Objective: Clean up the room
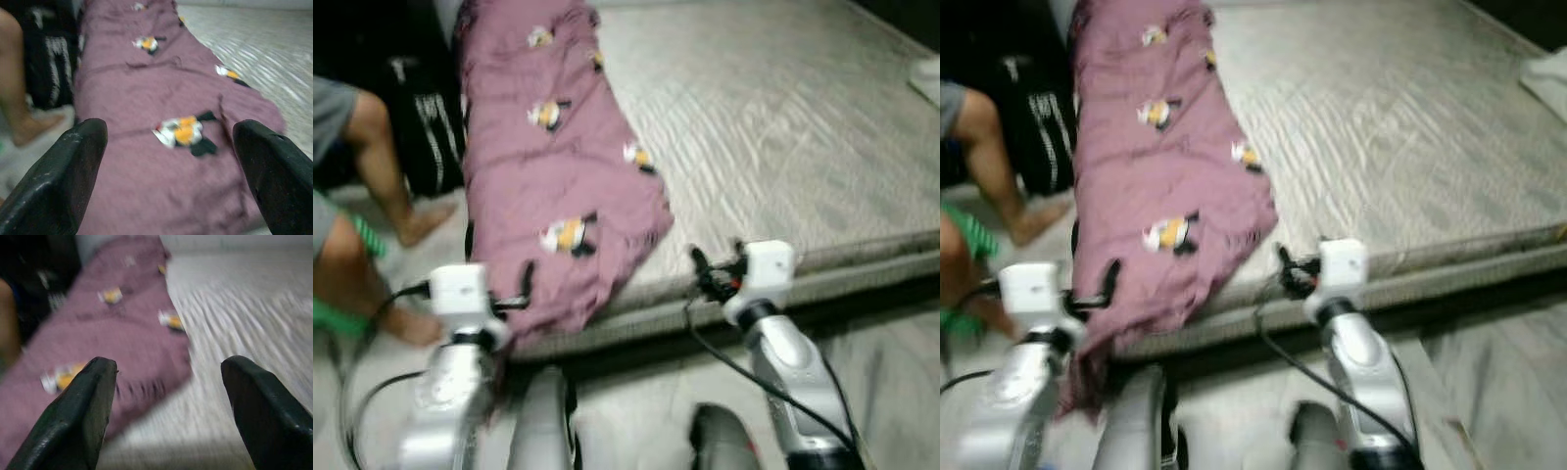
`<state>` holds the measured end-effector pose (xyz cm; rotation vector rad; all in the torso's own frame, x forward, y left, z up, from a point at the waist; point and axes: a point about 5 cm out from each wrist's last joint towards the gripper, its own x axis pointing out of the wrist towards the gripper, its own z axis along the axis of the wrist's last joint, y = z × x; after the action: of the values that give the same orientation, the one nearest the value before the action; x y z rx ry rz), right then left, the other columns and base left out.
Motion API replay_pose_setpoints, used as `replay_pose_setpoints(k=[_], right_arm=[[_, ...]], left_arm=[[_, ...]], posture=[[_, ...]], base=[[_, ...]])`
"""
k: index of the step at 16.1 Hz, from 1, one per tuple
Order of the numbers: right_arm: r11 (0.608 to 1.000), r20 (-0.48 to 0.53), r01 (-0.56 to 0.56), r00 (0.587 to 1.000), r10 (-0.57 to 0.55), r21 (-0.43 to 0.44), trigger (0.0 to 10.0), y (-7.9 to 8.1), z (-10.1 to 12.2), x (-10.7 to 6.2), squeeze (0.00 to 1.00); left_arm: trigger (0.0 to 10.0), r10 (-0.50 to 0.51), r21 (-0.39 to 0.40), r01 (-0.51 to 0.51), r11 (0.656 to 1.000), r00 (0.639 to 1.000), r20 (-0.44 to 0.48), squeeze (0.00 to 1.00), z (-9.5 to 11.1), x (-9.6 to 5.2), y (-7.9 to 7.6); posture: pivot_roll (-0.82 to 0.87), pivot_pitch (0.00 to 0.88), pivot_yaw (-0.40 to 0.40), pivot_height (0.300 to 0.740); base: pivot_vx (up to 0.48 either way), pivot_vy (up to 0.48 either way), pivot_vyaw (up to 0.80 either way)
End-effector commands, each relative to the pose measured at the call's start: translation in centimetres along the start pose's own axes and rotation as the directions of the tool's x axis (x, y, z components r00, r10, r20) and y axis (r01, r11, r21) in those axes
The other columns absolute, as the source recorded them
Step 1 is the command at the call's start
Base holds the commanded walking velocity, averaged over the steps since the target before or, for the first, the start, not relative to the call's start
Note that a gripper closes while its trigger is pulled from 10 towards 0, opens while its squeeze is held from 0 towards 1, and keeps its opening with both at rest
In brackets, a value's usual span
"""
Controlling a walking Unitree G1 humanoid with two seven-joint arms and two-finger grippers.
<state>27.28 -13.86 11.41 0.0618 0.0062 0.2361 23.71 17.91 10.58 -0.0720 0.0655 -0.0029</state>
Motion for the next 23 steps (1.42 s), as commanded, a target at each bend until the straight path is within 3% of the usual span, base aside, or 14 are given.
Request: replay_pose_setpoints(k=[1,8,11,14,16,18,19,21,23], right_arm=[[0.999,-0.025,0.036,0.999,-0.036,-0.011,10.0,-1.2,-0.4,-0.6,0.00],[0.998,-0.041,0.055,0.998,-0.055,-0.002,10.0,-1.4,-0.6,-0.8,0.00],[0.997,-0.062,0.080,0.995,-0.079,0.006,10.0,-2.0,-0.8,-1.2,0.00],[0.994,-0.079,0.108,0.991,-0.110,-0.036,10.0,-3.3,-0.5,-2.8,0.00],[0.989,-0.098,0.129,0.986,-0.136,-0.077,10.0,-4.4,-0.3,-5.0,0.00],[0.987,-0.109,0.139,0.983,-0.148,-0.085,10.0,-4.7,-0.3,-5.6,0.00],[0.978,-0.141,0.175,0.972,-0.190,-0.115,10.0,-5.7,-0.1,-7.6,0.00],[0.971,-0.161,0.195,0.963,-0.216,-0.139,10.0,-6.1,0.3,-9.1,0.00],[0.967,-0.189,0.200,0.955,-0.228,-0.157,10.0,-6.5,0.7,-10.6,0.00]], left_arm=[[10.0,-0.028,-0.018,0.028,0.999,1.000,-0.001,0.00,0.0,0.0,-0.9],[10.0,-0.026,-0.027,0.025,0.999,0.999,-0.029,0.00,-0.3,0.0,-0.9],[10.0,-0.019,-0.030,0.016,0.999,0.995,-0.097,0.00,-1.0,0.7,-0.8],[10.0,-0.023,-0.067,0.012,0.998,0.987,-0.159,0.00,-1.8,2.5,-0.8],[10.0,-0.040,-0.044,0.031,0.999,0.972,-0.230,0.00,-2.9,3.6,-1.4],[10.0,-0.051,-0.062,0.039,0.997,0.974,-0.219,0.00,-2.9,3.8,-1.7],[10.0,-0.062,-0.077,0.045,0.996,0.969,-0.240,0.00,-3.5,4.7,-2.4],[10.0,-0.049,-0.092,0.026,0.995,0.964,-0.262,0.00,-4.2,5.1,-2.9],[10.0,0.028,-0.096,-0.048,0.994,0.979,-0.203,0.00,-3.8,5.2,-2.7]], posture=[[-0.01,0.110,-0.003,0.602],[-0.01,0.117,-0.003,0.602],[-0.03,0.122,-0.005,0.602],[-0.07,0.148,-0.015,0.602],[-0.11,0.179,-0.020,0.602],[-0.13,0.198,-0.021,0.602],[-0.18,0.240,-0.022,0.602],[-0.21,0.268,-0.026,0.602],[-0.24,0.303,-0.038,0.602]], base=[[0.311,0.000,0.00],[0.129,0.000,0.00],[0.000,0.000,-0.26],[0.000,0.000,-0.74],[0.000,0.000,-0.21],[0.000,0.000,0.00],[0.000,0.000,0.00],[0.000,0.000,0.00],[0.000,0.000,0.00]])
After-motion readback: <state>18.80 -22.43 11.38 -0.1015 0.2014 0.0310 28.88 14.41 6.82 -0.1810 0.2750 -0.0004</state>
